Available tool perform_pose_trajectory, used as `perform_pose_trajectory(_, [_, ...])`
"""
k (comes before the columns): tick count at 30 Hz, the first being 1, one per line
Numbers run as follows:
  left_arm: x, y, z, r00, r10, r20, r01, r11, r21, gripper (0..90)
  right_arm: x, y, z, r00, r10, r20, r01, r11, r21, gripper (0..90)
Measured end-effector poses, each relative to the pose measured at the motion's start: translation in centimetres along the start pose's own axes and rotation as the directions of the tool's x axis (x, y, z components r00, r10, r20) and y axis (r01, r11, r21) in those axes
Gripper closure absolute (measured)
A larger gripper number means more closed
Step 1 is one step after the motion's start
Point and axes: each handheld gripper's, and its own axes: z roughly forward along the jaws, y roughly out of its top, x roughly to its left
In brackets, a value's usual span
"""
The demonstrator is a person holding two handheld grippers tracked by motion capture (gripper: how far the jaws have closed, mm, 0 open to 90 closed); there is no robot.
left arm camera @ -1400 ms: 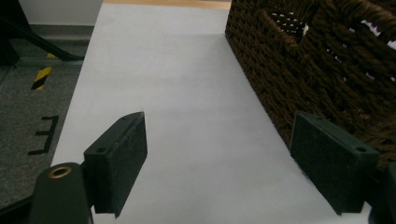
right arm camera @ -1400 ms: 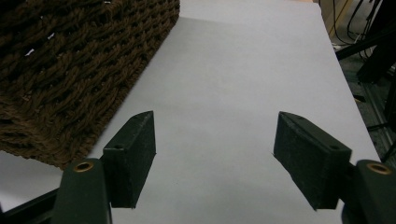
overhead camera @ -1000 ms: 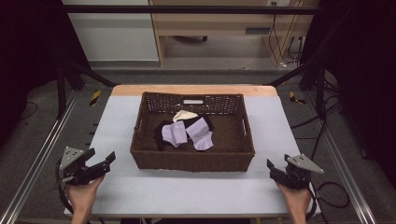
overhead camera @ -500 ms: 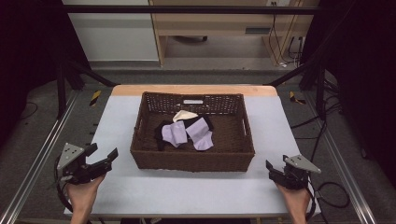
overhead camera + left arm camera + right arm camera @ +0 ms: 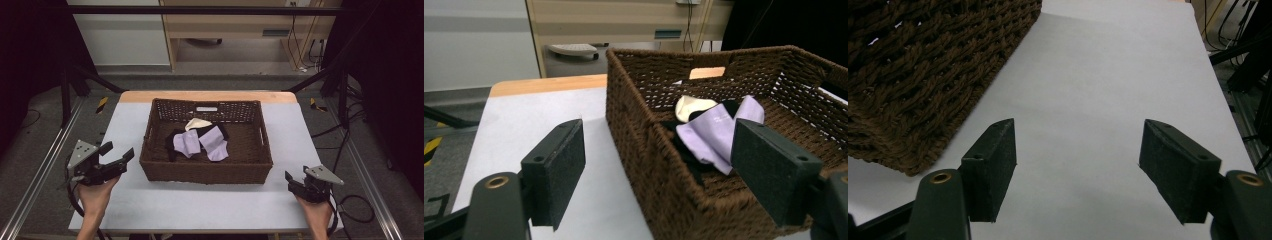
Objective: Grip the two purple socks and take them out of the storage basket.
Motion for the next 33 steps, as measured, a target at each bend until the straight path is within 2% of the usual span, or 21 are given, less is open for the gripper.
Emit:
perform_pose_trajectory(16, [-3.3, 3.0, 3.2, 0.9983, 0.038, 0.045, -0.037, 0.9992, -0.011, 22.7, -0.1, 0.0, 0.1, 0.9999, 0.013, -0.003, -0.013, 1.0, -0.01, 31.3])
perform_pose_trajectory(22, [-4.2, 3.6, 4.2, 0.9967, 0.05, 0.064, -0.05, 0.9987, -0.003, 24.3, -0.2, 0.0, 0.3, 0.9997, 0.024, -0.007, -0.024, 1.0, -0.013, 30.9])
perform_pose_trajectory(33, [-5.5, 4.9, 6.2, 0.9955, 0.066, 0.068, -0.066, 0.9978, -0.005, 26.5, -0.5, -0.1, 0.7, 0.9992, 0.039, -0.004, -0.039, 0.999, -0.003, 31.0])
